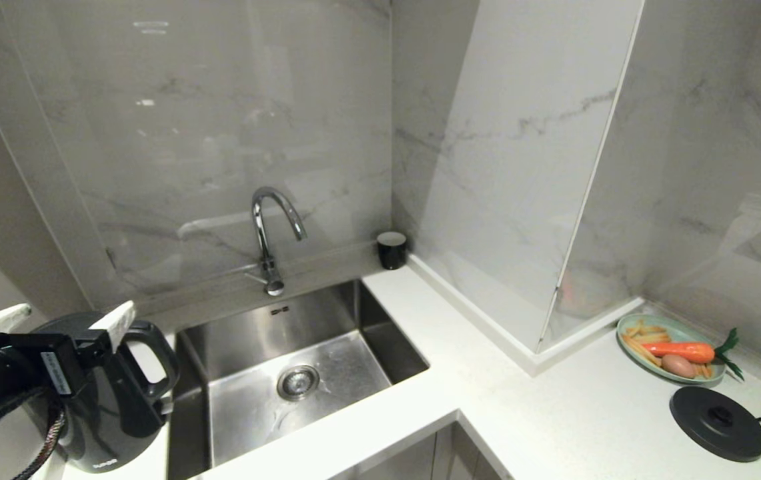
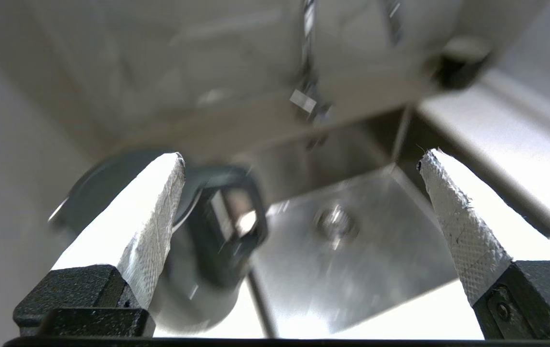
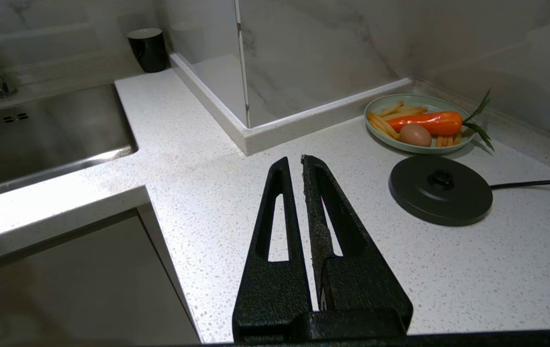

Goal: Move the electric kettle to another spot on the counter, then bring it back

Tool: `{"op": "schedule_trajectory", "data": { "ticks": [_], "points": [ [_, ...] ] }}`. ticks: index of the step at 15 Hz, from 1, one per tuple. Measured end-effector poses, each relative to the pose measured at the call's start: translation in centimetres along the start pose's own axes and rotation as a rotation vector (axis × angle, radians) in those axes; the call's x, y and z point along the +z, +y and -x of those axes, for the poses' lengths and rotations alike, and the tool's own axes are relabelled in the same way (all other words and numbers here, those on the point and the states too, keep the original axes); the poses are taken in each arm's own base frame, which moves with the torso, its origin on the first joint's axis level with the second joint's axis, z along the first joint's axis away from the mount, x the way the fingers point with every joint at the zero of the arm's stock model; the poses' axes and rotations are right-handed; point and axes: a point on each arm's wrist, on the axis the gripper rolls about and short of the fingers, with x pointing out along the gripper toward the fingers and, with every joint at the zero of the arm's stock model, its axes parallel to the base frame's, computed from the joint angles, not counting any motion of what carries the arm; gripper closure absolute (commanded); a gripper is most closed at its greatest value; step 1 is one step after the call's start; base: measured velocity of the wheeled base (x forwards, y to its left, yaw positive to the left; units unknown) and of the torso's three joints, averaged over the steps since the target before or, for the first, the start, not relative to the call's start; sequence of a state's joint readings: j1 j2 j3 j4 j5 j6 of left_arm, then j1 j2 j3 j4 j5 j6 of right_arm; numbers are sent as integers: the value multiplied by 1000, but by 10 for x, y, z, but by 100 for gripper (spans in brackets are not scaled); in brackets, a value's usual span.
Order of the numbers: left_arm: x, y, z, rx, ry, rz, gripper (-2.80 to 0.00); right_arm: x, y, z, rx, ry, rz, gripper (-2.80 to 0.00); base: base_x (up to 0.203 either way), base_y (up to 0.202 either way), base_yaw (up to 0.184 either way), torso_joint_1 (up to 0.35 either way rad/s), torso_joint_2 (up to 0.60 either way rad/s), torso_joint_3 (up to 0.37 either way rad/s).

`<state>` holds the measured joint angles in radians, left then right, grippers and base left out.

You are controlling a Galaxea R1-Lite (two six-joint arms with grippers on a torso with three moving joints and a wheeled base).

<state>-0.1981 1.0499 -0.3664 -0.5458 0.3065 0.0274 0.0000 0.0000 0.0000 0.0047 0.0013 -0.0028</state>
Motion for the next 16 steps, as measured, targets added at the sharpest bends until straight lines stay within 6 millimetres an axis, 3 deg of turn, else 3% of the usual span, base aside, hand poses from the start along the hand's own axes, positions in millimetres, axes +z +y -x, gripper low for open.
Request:
{"op": "schedule_trajectory", "data": {
  "ticks": [4,16],
  "points": [
    [3,12,32,71,152,-49,-280,0,0,0,0,0,0,0,0,0,0,0,0,0],
    [2,35,96,164,89,-42,-280,0,0,0,0,0,0,0,0,0,0,0,0,0]
  ]
}}
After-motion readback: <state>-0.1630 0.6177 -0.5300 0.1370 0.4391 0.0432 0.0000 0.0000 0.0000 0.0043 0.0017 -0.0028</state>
